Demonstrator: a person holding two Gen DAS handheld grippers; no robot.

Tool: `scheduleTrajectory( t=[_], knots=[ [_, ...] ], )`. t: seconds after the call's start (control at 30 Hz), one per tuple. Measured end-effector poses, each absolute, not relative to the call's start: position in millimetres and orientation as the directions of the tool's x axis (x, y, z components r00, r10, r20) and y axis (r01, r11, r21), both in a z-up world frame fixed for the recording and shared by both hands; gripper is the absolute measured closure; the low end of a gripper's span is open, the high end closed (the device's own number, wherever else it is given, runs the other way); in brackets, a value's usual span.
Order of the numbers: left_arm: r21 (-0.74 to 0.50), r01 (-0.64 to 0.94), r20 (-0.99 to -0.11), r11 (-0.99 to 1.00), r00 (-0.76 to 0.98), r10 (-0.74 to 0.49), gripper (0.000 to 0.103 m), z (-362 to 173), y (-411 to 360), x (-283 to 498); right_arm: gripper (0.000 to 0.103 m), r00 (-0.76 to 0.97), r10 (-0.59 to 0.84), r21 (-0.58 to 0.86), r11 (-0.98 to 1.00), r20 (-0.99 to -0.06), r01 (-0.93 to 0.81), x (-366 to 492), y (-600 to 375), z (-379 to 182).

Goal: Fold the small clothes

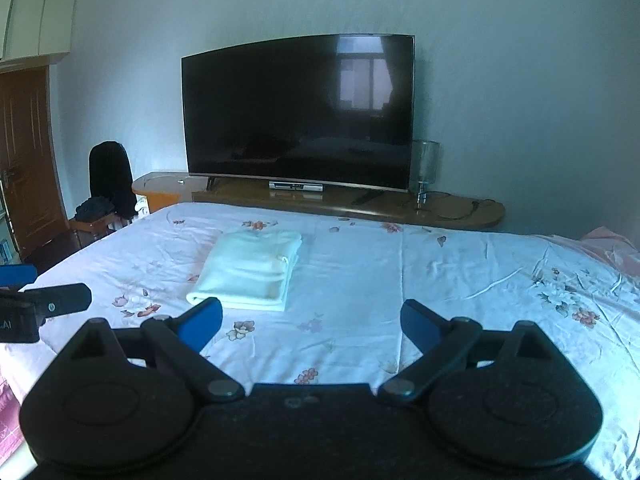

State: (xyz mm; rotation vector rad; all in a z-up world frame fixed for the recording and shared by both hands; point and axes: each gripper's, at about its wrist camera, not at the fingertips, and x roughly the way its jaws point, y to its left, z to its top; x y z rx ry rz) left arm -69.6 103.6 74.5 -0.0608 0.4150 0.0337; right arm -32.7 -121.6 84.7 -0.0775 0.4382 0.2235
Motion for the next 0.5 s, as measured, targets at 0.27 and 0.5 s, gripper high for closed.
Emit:
scheduleTrajectory(
  t=[0.27, 0.5],
  knots=[
    [-0.063, -0.055, -0.398, 0.996, 0.917, 0.025, 0.0, 75.4, 105.5, -74.4, 0.007, 0.881, 0.211, -0.028, 0.969, -0.423, -0.246, -36.1, -115.0, 87.0],
    [-0.054, -0.054, -0.393, 0.997, 0.919, 0.028, 0.0, 76.7, 106.0, -76.7, 0.007, 0.883, 0.213, -0.032, 0.968, -0.418, -0.249, -36.8, -114.0, 88.2]
  ],
)
